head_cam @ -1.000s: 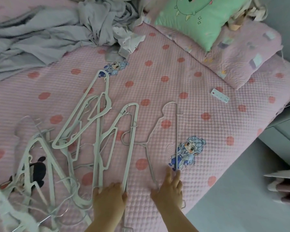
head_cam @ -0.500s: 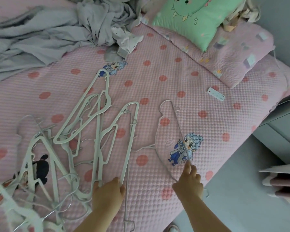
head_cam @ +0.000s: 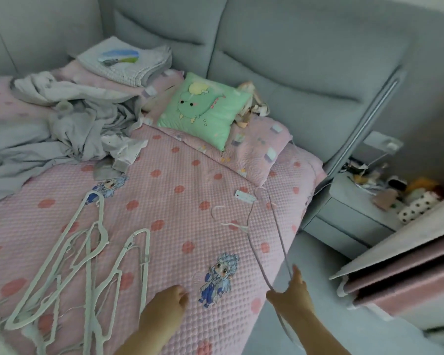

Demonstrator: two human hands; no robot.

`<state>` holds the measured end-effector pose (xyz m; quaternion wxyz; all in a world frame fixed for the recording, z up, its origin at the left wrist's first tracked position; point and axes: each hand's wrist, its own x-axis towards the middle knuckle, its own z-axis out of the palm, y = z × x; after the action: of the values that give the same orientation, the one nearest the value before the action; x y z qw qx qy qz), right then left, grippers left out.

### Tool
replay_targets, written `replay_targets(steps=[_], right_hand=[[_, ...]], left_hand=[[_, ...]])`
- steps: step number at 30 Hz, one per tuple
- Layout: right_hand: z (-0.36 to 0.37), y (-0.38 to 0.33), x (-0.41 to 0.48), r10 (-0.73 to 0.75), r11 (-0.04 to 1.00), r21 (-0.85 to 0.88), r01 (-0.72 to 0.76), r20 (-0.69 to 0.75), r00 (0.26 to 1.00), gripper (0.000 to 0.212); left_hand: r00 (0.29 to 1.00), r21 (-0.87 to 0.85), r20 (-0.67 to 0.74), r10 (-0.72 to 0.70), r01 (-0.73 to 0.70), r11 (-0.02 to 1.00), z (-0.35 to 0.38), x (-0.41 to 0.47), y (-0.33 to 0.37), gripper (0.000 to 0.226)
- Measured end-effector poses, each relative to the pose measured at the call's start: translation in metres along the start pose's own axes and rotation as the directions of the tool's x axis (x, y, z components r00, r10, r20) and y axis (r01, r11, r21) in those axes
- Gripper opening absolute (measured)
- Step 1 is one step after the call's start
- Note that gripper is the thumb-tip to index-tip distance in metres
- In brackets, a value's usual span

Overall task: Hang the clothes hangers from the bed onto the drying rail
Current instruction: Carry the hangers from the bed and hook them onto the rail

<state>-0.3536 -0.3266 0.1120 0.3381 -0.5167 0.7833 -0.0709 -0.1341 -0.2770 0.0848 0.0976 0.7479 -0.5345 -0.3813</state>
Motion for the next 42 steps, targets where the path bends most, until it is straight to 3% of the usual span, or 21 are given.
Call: replay_targets(steps=[4,10,14,18,23,26,28,33,36,39,42], right_hand=[[-0.068,0.002,-0.026,-0.019,0.971,0.233,0.053,-0.144,0.989,0.092],[-0.166,0.032,-0.081,-0.012,0.906,0.382,0.18,-0.403,0.915,0.092],[-0.22,0.077,-0.129,0.021,0.876,0.415,0.246,-0.541,0.841,0.091],[-0.268,0.143,-0.176,0.061,0.823,0.478,0.306,-0.61,0.79,0.093],[-0.323,0.237,-0.252,0.1,0.881,0.394,0.262,-0.697,0.71,0.092],[-0.361,0.301,-0.307,0.115,0.929,0.292,0.226,-0.81,0.575,0.084],[-0.387,0.34,-0.342,0.151,0.944,0.267,0.195,-0.872,0.467,0.076],[-0.438,0.438,-0.434,0.227,0.973,0.222,-0.071,-0.971,0.081,0.067],[-0.457,0.484,-0.464,0.193,0.95,0.193,-0.244,-0.981,-0.022,0.065],[-0.476,0.529,-0.48,0.071,0.913,0.145,-0.38,-0.977,-0.202,0.054],[-0.498,0.571,-0.491,-0.03,0.825,0.112,-0.553,-0.97,-0.241,0.041]], left_hand=[[0.959,-0.192,0.007,0.282,-0.275,0.942,-0.016,0.003,0.115,0.028],[0.795,-0.453,0.083,0.601,-0.507,0.733,-0.015,-0.066,0.292,0.016],[0.677,-0.52,0.115,0.727,-0.582,0.625,0.017,-0.132,0.367,0.005],[0.552,-0.552,0.168,0.817,-0.634,0.542,0.055,-0.217,0.424,0.017],[0.379,-0.581,0.215,0.9,-0.691,0.43,0.118,-0.319,0.478,0.023],[0.287,-0.513,0.206,0.935,-0.783,0.353,0.156,-0.377,0.508,0.021],[0.176,-0.418,0.187,0.966,-0.876,0.24,0.172,-0.409,0.524,0.023],[-0.02,-0.381,0.258,0.966,-0.921,0.083,0.22,-0.488,0.556,0.024],[-0.1,-0.451,0.32,0.942,-0.891,0.058,0.253,-0.524,0.576,0.022],[-0.173,-0.527,0.324,0.93,-0.849,0.026,0.283,-0.555,0.599,0.023],[-0.245,-0.57,0.362,0.899,-0.822,0.005,0.312,-0.578,0.623,0.028]])
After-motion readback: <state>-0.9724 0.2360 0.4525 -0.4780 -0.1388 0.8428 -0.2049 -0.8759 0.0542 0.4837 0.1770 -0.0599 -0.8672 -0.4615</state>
